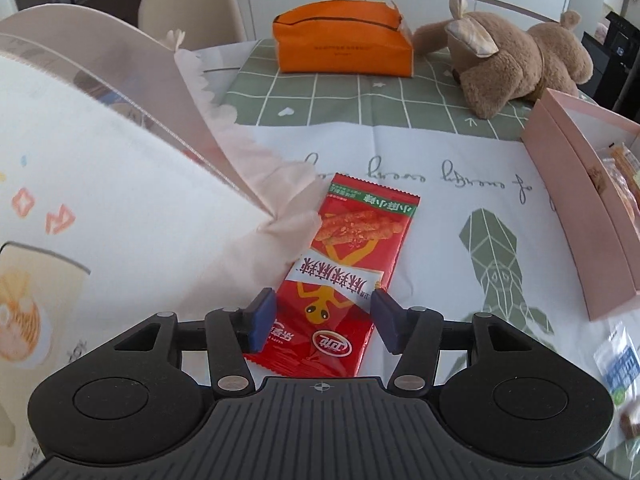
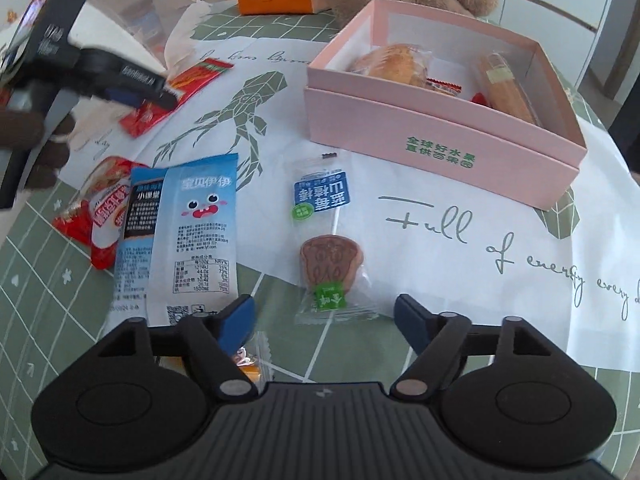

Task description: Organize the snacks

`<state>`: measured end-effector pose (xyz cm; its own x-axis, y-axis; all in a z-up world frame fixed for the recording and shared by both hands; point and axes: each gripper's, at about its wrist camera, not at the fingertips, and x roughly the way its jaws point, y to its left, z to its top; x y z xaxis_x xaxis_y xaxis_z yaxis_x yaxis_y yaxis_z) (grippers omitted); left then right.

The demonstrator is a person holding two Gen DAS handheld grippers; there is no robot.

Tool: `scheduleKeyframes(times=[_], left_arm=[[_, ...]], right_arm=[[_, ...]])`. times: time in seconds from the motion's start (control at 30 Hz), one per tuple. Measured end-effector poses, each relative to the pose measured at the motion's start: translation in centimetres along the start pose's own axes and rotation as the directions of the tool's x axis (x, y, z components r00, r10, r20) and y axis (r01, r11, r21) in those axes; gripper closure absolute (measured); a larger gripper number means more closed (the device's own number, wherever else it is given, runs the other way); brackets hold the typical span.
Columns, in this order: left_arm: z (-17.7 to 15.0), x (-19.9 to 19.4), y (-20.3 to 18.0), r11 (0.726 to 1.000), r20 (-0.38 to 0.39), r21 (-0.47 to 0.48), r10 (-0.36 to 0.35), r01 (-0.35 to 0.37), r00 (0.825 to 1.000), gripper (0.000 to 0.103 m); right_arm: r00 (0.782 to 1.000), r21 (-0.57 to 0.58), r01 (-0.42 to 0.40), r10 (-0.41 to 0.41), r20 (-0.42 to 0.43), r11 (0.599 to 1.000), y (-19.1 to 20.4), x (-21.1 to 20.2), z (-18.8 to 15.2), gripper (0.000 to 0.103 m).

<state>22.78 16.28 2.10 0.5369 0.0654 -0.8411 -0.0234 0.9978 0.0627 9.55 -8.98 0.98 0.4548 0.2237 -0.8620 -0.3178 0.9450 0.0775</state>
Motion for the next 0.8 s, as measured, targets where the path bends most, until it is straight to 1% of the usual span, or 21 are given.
scheduleKeyframes(times=[0.07, 0.13, 0.17, 0.23, 0.3, 0.4, 0.5, 0.6, 0.63, 0.73, 0.8], left_arm=[[0.3, 0.4, 0.0, 1.000, -0.002, 0.006, 0.001, -0.001, 1.000, 0.044], [0.5, 0.4, -0.2, 1.000, -0.005, 0.015, -0.007, 0.007, 1.000, 0.047], [0.4, 0.3, -0.3, 1.000, -0.005, 0.022, -0.015, 0.015, 1.000, 0.050], [0.0, -0.1, -0.7, 0.998, -0.008, 0.041, -0.039, 0.040, 0.999, 0.061], [-0.9, -0.8, -1.1, 0.996, -0.019, 0.048, -0.073, 0.074, 0.997, 0.083], [-2.5, -1.8, -2.3, 0.989, -0.043, 0.063, -0.135, 0.137, 0.990, 0.083], [-4.0, -2.9, -3.7, 0.980, -0.064, 0.093, -0.169, 0.174, 0.984, 0.082], [-5.3, -4.1, -4.5, 0.966, -0.112, 0.064, -0.242, 0.250, 0.964, 0.083], [-5.6, -4.7, -4.7, 0.962, -0.114, 0.050, -0.262, 0.269, 0.958, 0.083], [-6.2, -7.0, -5.7, 0.958, -0.098, 0.036, -0.279, 0.284, 0.955, 0.081], [-6.4, -8.5, -6.3, 0.951, -0.103, 0.022, -0.304, 0.307, 0.947, 0.081]], right_arm=[[1.000, -0.017, 0.009, -0.009, 0.003, 1.000, 0.4, 0.1, -0.1, 0.017], [1.000, -0.032, 0.015, -0.015, 0.004, 0.999, 0.6, 0.2, -0.2, 0.015], [1.000, -0.037, 0.019, -0.019, 0.005, 0.999, 0.8, 0.3, -0.3, 0.015], [1.000, -0.038, 0.020, -0.020, 0.008, 0.999, 0.8, 0.3, -0.3, 0.014], [1.000, -0.031, 0.011, -0.010, 0.011, 0.999, 0.6, 0.2, -0.3, 0.014], [1.000, -0.025, -0.003, 0.003, 0.014, 1.000, 0.1, 0.1, -0.4, 0.014], [1.000, -0.024, 0.003, -0.003, 0.008, 1.000, -0.3, 0.0, -0.5, 0.014], [1.000, -0.014, 0.001, -0.001, -0.012, 1.000, -1.1, -0.3, -0.6, 0.015], [1.000, -0.003, -0.002, 0.002, -0.018, 1.000, -1.5, -0.4, -0.7, 0.015], [0.999, 0.042, -0.011, 0.012, -0.030, 0.999, -2.6, -0.9, -1.1, 0.015], [0.999, 0.066, -0.018, 0.020, -0.029, 0.998, -3.3, -1.3, -1.4, 0.015]])
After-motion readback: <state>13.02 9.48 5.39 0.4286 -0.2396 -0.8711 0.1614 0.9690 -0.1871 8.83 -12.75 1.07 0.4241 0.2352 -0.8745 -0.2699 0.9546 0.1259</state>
